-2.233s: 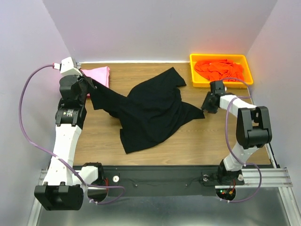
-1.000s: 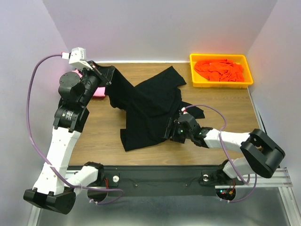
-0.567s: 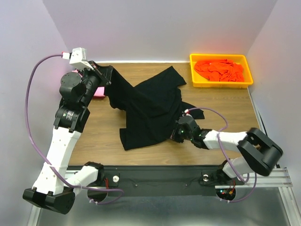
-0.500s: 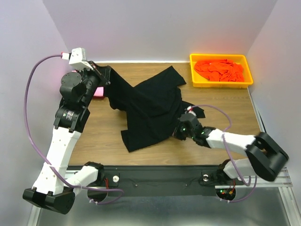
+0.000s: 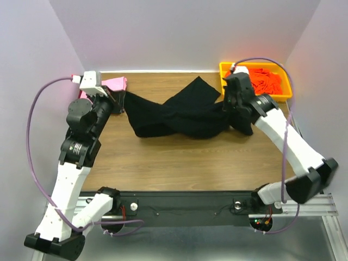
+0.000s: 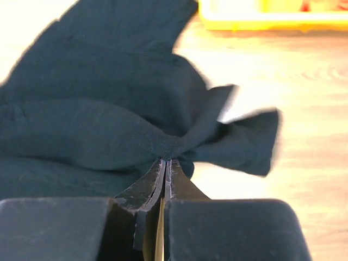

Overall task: Fold and stack the t-shirts
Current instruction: Flatten the tshirt out

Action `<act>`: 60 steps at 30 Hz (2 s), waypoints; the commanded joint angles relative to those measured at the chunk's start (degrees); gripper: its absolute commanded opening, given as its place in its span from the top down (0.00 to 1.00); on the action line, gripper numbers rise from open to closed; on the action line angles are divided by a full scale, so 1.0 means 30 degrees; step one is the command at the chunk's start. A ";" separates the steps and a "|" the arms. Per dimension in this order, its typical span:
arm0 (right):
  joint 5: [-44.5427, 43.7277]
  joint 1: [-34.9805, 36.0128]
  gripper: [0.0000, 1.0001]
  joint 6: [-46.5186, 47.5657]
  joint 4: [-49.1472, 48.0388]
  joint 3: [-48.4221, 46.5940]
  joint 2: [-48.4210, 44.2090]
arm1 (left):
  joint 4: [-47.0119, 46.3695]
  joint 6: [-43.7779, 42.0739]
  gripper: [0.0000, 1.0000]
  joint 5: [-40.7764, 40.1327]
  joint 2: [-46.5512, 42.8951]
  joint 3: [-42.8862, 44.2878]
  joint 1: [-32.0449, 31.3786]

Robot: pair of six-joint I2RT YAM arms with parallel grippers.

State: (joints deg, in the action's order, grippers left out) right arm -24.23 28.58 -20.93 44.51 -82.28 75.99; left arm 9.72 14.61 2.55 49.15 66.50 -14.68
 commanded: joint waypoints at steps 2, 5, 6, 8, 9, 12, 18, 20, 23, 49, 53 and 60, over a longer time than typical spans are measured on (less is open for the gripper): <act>0.2997 0.0141 0.98 0.3518 0.2772 -0.3884 0.4976 | -0.0077 0.0987 1.00 0.1407 -0.1232 -0.1626 -0.0059; 0.6370 0.0755 0.77 0.3548 0.2010 -0.6026 0.8472 | 0.0189 0.1193 1.00 0.1086 -0.1586 -0.2126 -0.0088; 0.6783 0.0960 0.57 0.3548 0.1718 -0.6378 0.9118 | 0.0218 0.1368 1.00 0.0911 -0.1674 -0.2360 -0.0117; 0.7575 0.1284 0.44 0.3489 0.1305 -0.7111 1.0615 | 0.0219 0.1486 1.00 0.0705 -0.1646 -0.2596 -0.0117; 0.7955 0.1314 0.43 0.3461 0.1305 -0.7288 1.0851 | 0.0219 0.1574 1.00 0.0472 -0.1616 -0.2625 -0.0117; 0.7030 0.1285 0.42 0.3110 0.0985 -0.6036 0.9777 | 0.0452 0.1546 1.00 -0.0668 -0.1266 -0.2393 -0.0117; 0.6549 0.1285 0.43 0.3606 -0.0828 0.1416 0.5038 | 0.0190 0.1019 1.00 -0.1669 -0.0680 -0.2099 -0.0117; 0.6756 0.1285 0.43 0.3345 -0.2381 0.3626 0.3536 | 0.0043 0.0901 1.00 -0.1640 -0.0474 -0.1952 -0.0117; 0.7810 0.1285 0.43 0.2935 -0.3847 0.6882 0.0986 | -0.0103 0.0814 1.00 -0.1407 0.0023 -0.1543 -0.0117; 0.1103 -0.2719 0.99 0.1170 -0.4996 0.7807 0.3474 | 0.1769 -0.0241 1.00 -0.3074 -0.0414 0.0596 -0.0117; 0.1074 -0.5215 0.99 0.2022 -0.4847 0.4473 0.3030 | 0.2180 -0.0271 1.00 -0.3339 -0.0795 0.0626 -0.0117; 0.3057 -0.7036 0.50 0.1264 -0.3999 -0.0635 0.6429 | 0.2475 0.0577 1.00 -0.2492 -0.0914 0.0275 -0.0117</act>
State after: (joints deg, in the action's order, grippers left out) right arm -19.49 7.73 -16.49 30.83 -78.50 91.61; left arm 19.11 15.20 -6.00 47.31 65.21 -14.94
